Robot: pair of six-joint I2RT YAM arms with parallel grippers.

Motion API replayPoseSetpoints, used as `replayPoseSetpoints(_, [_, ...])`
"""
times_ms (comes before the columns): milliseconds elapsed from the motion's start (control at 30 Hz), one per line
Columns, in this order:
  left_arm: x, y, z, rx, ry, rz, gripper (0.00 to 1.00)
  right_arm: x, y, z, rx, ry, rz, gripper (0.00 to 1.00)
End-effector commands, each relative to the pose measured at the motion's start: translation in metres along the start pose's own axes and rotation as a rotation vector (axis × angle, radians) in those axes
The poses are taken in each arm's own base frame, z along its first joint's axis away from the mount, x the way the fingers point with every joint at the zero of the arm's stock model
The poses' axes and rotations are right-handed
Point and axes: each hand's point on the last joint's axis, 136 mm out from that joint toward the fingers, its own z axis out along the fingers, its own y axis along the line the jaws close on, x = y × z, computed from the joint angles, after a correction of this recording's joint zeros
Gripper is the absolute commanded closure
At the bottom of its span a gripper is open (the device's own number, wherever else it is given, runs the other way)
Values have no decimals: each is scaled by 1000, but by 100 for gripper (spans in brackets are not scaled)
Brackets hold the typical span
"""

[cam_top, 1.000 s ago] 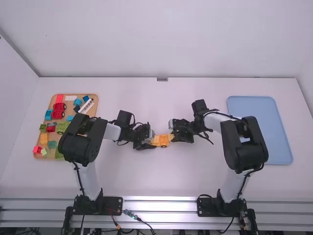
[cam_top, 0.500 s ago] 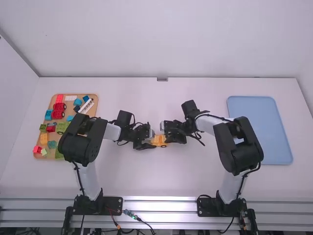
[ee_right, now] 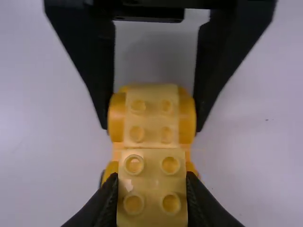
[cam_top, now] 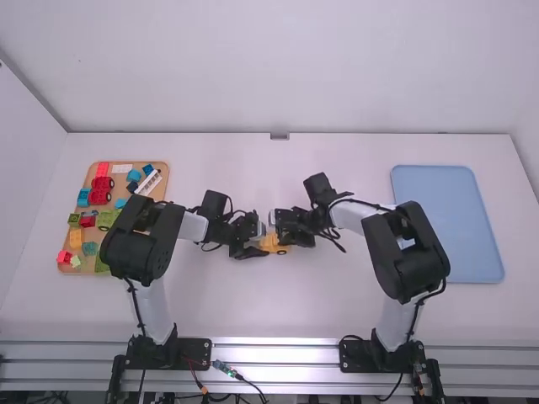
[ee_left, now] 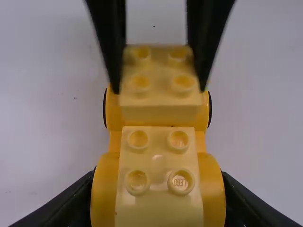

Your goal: Assemble lego blocks to make yellow taxi

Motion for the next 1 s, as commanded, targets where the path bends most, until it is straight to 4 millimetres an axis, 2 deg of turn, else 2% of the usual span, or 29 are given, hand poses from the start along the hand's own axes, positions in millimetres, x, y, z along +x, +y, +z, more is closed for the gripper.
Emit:
replayPoseSetpoints(0, [-2, -1, 3, 18, -7, -12, 38, 2, -5, 0, 28, 16, 29, 92])
replayPoseSetpoints(333, [-3, 0, 3, 16, -6, -11, 38, 12, 4, 6, 27, 17, 30, 92])
replayPoseSetpoints(667, [-3, 2, 2, 13, -6, -7, 39, 11, 8, 3, -9, 45, 60, 94])
replayPoseSetpoints(967, [-3, 5, 3, 1, -3, -18, 39, 7, 13, 10, -17, 85, 35, 98])
